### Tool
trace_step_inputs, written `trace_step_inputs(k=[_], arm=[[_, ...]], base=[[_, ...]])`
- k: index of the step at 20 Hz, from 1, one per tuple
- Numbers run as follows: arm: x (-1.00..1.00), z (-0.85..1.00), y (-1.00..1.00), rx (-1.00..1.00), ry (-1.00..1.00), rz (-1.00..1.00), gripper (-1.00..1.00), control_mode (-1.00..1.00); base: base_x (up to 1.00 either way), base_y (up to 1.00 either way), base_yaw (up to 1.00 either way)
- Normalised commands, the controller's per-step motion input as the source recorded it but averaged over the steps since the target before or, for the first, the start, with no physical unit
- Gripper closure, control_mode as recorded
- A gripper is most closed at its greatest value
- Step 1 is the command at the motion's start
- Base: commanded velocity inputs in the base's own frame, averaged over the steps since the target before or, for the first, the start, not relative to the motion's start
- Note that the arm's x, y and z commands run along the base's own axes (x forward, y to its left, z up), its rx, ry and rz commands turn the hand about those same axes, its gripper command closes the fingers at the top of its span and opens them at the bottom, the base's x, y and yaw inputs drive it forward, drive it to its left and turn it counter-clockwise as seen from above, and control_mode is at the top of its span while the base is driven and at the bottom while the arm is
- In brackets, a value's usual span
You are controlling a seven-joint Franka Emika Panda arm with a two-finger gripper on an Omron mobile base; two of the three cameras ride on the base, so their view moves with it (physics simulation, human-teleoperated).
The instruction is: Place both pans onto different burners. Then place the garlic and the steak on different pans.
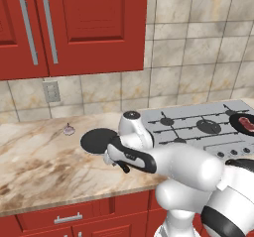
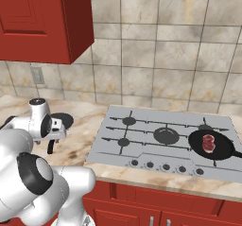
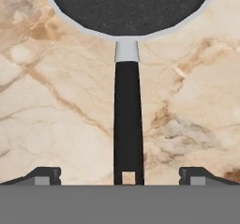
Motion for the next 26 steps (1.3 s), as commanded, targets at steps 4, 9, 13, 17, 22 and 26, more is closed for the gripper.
trace_step_inputs(k=[4, 9, 13, 17, 22, 26], arm=[[0.08, -0.13, 0.00, 0.00, 0.00, 0.02, -1.00, -1.00], [0.10, -0.30, 0.00, 0.00, 0.00, 0.03, -1.00, -1.00], [0.10, -0.30, 0.00, 0.00, 0.00, 0.02, -1.00, -1.00], [0.03, -0.28, 0.01, 0.00, -0.01, 0.01, 1.00, -1.00], [0.01, -0.04, 0.01, 0.00, 0.00, 0.00, 1.00, -1.00], [-0.01, 0.22, -0.05, 0.01, -0.01, -0.01, 1.00, -1.00]], base=[[0.00, 0.00, 0.00], [0.00, 0.00, 0.00], [0.00, 0.00, 0.00], [0.00, 0.00, 0.00], [0.00, 0.00, 0.00], [0.00, 0.00, 0.00]])
